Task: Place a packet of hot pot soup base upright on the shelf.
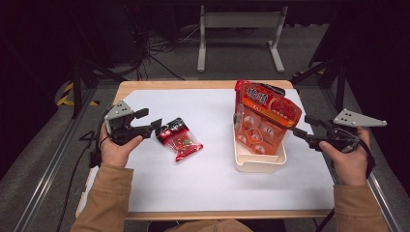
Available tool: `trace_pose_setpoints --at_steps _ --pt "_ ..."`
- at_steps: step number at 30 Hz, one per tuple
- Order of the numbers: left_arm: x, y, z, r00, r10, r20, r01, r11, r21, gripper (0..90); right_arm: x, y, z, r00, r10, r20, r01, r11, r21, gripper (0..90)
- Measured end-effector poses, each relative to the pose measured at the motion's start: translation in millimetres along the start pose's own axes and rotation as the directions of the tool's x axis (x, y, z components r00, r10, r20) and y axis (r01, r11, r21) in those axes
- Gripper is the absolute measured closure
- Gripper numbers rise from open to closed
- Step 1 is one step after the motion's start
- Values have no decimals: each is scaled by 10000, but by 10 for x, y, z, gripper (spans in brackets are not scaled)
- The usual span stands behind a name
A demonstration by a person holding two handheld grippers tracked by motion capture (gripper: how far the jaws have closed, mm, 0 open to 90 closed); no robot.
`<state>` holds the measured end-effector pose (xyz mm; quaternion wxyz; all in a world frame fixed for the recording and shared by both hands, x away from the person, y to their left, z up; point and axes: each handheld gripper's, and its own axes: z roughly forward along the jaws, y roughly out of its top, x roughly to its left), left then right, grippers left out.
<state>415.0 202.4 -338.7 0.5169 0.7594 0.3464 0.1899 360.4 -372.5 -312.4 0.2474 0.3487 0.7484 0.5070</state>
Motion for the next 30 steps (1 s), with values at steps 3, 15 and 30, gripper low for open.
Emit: trace_pose_setpoints --at_steps 3,15,30 --pt "32 -18 14 10000 -1 -87 1 10000 4 329 -4 -20 0 9999 -87 50 87 9999 77 327" --pt "206 -173 219 9986 -193 -488 220 9983 544 325 -94 -114 -5 9998 -84 177 77 9993 370 310" --pt "388 -386 518 9933 -1087 -388 1131 9836 1408 347 -112 -175 27 9997 -52 236 38 9983 582 298"
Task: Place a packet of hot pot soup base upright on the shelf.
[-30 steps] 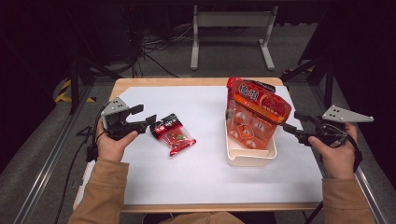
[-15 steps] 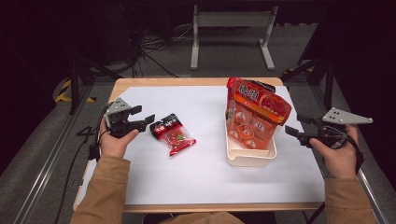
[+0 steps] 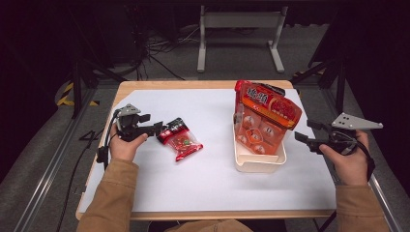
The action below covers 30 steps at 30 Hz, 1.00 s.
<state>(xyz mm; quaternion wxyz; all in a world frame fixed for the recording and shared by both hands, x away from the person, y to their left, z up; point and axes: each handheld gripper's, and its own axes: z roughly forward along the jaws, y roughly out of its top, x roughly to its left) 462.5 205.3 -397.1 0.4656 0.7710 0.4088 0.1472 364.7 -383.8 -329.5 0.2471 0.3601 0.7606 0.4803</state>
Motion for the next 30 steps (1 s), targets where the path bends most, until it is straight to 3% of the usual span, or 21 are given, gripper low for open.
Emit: trace_pose_setpoints --at_steps 11,21,30 --pt "109 -98 191 9980 -634 58 628 9951 766 388 -10 -55 13 10000 54 65 -55 9997 224 297" --pt "192 -185 315 9917 -1269 198 1227 9819 1441 473 -13 -73 29 10000 91 32 -92 9996 282 299" --pt "216 -235 393 9877 -1519 369 1429 9731 1807 509 -10 -76 32 9999 105 9 -105 9994 318 299"
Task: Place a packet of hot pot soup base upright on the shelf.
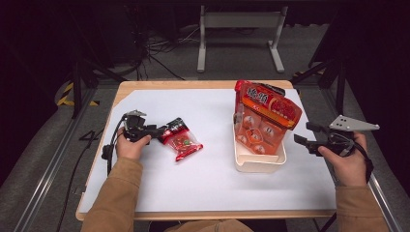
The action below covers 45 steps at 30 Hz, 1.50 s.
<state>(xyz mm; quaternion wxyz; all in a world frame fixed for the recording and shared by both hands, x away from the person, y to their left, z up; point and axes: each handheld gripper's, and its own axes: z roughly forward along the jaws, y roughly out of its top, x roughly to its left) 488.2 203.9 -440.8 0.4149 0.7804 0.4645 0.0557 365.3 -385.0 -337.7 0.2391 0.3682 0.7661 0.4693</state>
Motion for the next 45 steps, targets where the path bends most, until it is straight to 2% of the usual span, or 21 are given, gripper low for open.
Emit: trace_pose_setpoints --at_steps 5,11,18,20,22,32,37,45 --pt "1 -7 37 9998 -75 188 72 9998 163 527 -3 -3 2 10000 -31 -1 31 10000 0 298" --pt "17 -20 69 9994 -207 294 199 9994 278 591 2 -5 9 10000 -2 -41 3 10000 13 298" --pt "-4 -21 70 9999 -71 92 67 9992 401 773 6 -5 10 10000 -41 -46 41 10000 -1 304" --pt "-10 -20 69 9999 118 7 -118 9990 437 844 7 -5 11 10000 -64 -33 64 10000 7 308" --pt "-26 -16 65 9999 144 -36 -143 9991 390 880 7 -5 12 10000 -84 -27 84 10000 15 309" --pt "-63 11 -17 9992 389 63 -388 9992 -10 898 -2 -7 -2 9999 -101 26 101 9999 -19 320" --pt "-118 48 -135 9983 560 174 -552 9976 -408 900 -6 -5 -12 10000 -87 42 87 10000 -49 324" --pt "-222 104 -346 9938 1072 308 -1035 9893 -1024 900 -10 0 -10 10000 -51 34 51 10000 -74 328"
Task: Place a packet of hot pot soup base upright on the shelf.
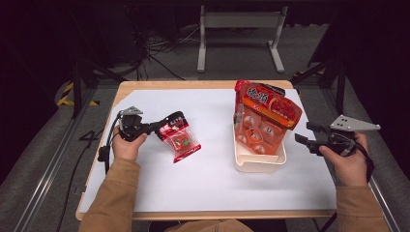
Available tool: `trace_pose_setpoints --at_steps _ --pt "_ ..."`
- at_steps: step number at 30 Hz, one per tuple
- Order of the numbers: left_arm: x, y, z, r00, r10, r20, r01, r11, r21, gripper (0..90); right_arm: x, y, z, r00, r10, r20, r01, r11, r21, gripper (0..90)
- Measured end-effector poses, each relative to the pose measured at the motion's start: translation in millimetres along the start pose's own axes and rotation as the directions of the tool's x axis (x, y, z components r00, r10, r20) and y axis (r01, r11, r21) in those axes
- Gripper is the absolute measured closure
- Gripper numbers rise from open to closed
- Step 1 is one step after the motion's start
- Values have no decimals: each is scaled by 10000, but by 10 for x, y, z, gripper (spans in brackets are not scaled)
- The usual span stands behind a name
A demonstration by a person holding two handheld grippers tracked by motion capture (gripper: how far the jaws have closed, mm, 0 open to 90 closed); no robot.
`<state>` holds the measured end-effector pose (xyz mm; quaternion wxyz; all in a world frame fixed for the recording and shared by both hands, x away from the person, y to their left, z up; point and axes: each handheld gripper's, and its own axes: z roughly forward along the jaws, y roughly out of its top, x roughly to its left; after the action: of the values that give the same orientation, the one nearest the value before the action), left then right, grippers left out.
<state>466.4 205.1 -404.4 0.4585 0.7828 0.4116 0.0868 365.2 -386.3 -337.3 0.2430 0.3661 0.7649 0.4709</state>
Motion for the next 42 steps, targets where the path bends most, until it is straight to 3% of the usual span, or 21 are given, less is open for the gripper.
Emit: trace_pose_setpoints --at_steps 5,11,16,21,22,25,31,37,42 --pt "-107 67 -124 9995 313 94 -310 9991 -302 900 -2 1 2 10000 3 5 -3 10000 14 329" --pt "-303 168 -237 9937 1116 112 -1110 9928 -439 900 -12 2 2 10000 28 -20 -28 10000 -17 337" --pt "-505 268 -350 9773 2116 112 -2110 9766 -411 900 -41 -3 -27 9992 -408 8 408 9985 367 441" --pt "-718 353 -429 9562 2927 11 -2925 9556 -354 900 -67 -25 -32 9994 -340 60 337 9985 437 462" --pt "-718 353 -429 9562 2927 11 -2925 9556 -354 900 -69 -27 -33 9994 -347 68 343 9984 449 468" --pt "-788 373 -449 9454 3259 69 -3254 9448 -391 900 -76 -29 -35 9991 -429 68 425 9977 523 484" --pt "-862 410 -520 9365 3499 233 -3482 9357 -572 900 -97 -48 -31 9991 -395 163 381 9962 789 510" --pt "-1012 476 -640 9185 3905 614 -3842 9185 -939 900 -115 -67 -27 9994 -290 184 272 9954 916 514" --pt "-1074 508 -696 9093 4020 1074 -3893 9131 -1211 900 -118 -72 -20 9996 -230 143 215 9953 945 514"
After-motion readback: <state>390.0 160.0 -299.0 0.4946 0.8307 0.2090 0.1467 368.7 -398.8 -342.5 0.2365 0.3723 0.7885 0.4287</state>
